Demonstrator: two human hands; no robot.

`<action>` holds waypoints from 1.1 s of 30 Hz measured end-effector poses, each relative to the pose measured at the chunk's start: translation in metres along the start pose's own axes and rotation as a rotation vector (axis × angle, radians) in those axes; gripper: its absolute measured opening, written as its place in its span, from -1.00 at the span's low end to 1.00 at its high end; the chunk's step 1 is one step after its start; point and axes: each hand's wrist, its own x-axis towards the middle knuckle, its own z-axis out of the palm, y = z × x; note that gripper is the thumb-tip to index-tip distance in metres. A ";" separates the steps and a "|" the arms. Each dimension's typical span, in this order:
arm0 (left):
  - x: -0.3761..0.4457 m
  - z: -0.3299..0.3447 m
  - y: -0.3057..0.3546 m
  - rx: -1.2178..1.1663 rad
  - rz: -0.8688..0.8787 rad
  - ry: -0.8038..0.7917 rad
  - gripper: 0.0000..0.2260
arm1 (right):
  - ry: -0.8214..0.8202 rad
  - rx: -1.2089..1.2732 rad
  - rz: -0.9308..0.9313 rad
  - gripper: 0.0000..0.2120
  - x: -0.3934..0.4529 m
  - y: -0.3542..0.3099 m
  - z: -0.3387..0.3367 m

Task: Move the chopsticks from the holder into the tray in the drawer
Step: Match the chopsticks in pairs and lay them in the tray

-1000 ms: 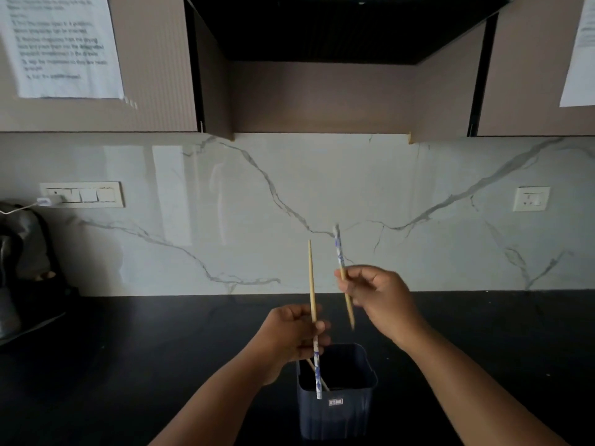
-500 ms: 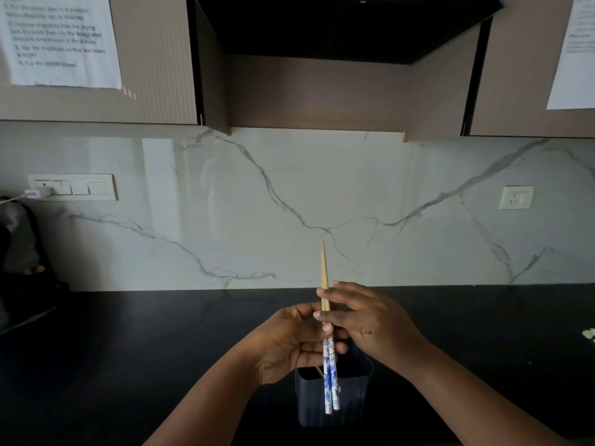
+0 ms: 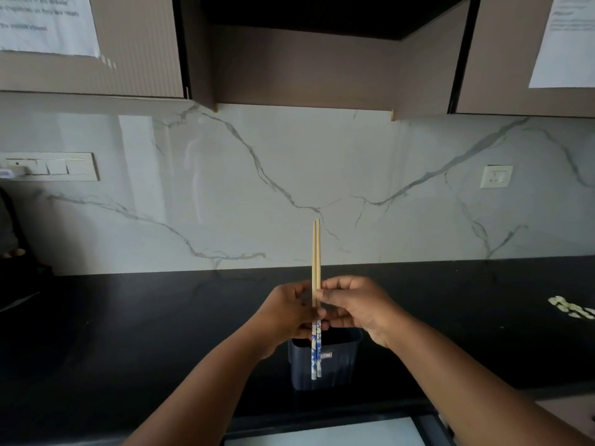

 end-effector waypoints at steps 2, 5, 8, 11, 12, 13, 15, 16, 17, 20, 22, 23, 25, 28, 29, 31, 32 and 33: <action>0.001 0.008 -0.003 0.111 0.017 0.042 -0.29 | 0.024 -0.038 0.012 -0.87 -0.003 0.005 0.005; 0.006 0.011 -0.011 0.243 0.087 0.057 -0.19 | 0.048 -0.079 -0.009 -0.87 -0.005 0.013 0.003; 0.008 0.001 -0.028 0.342 0.228 0.076 -0.27 | 0.048 -0.088 -0.050 -0.97 -0.005 0.023 -0.006; 0.008 -0.017 -0.061 0.441 0.340 0.254 -0.45 | 0.007 -0.136 -0.043 -0.93 -0.005 0.044 -0.020; 0.009 -0.024 -0.077 0.444 0.336 0.339 -0.49 | -0.029 -0.206 -0.033 -0.90 -0.006 0.055 -0.024; 0.011 -0.032 -0.095 0.463 0.297 0.410 -0.51 | -0.076 -0.316 -0.019 -0.89 -0.007 0.071 -0.028; 0.015 -0.046 -0.134 0.610 0.153 0.482 -0.46 | -0.197 -0.608 0.014 -0.91 -0.012 0.108 -0.032; 0.016 -0.051 -0.156 0.733 0.053 0.476 -0.42 | -0.253 -0.735 0.029 -0.92 -0.016 0.129 -0.033; 0.016 -0.054 -0.176 0.872 -0.064 0.445 -0.37 | -0.304 -0.816 0.047 -0.92 -0.021 0.149 -0.034; 0.011 -0.051 -0.226 1.153 -0.352 0.310 -0.29 | -0.459 -0.943 0.099 -0.86 -0.034 0.204 -0.033; 0.008 -0.045 -0.246 1.206 -0.400 0.302 -0.31 | -0.546 -1.022 0.084 -0.87 -0.039 0.235 -0.031; 0.009 -0.043 -0.250 1.237 -0.396 0.320 -0.33 | -0.574 -1.055 0.080 -0.87 -0.039 0.247 -0.029; 0.013 -0.044 -0.251 1.358 -0.364 0.327 -0.34 | -0.620 -1.126 0.080 -0.88 -0.035 0.268 -0.027; 0.020 -0.052 -0.248 1.504 -0.256 0.247 -0.35 | -0.651 -1.219 0.111 -0.89 -0.029 0.289 -0.026; 0.021 -0.054 -0.248 1.498 -0.232 0.219 -0.36 | -0.669 -1.253 0.110 -0.89 -0.027 0.296 -0.026; 0.021 -0.059 -0.249 1.443 -0.196 0.198 -0.37 | -0.694 -1.307 0.096 -0.87 -0.026 0.306 -0.026; 0.021 -0.061 -0.250 1.414 -0.182 0.202 -0.36 | -0.701 -1.315 0.097 -0.84 -0.026 0.311 -0.025; 0.020 -0.063 -0.251 1.391 -0.173 0.207 -0.36 | -0.709 -1.310 0.101 -0.82 -0.026 0.315 -0.025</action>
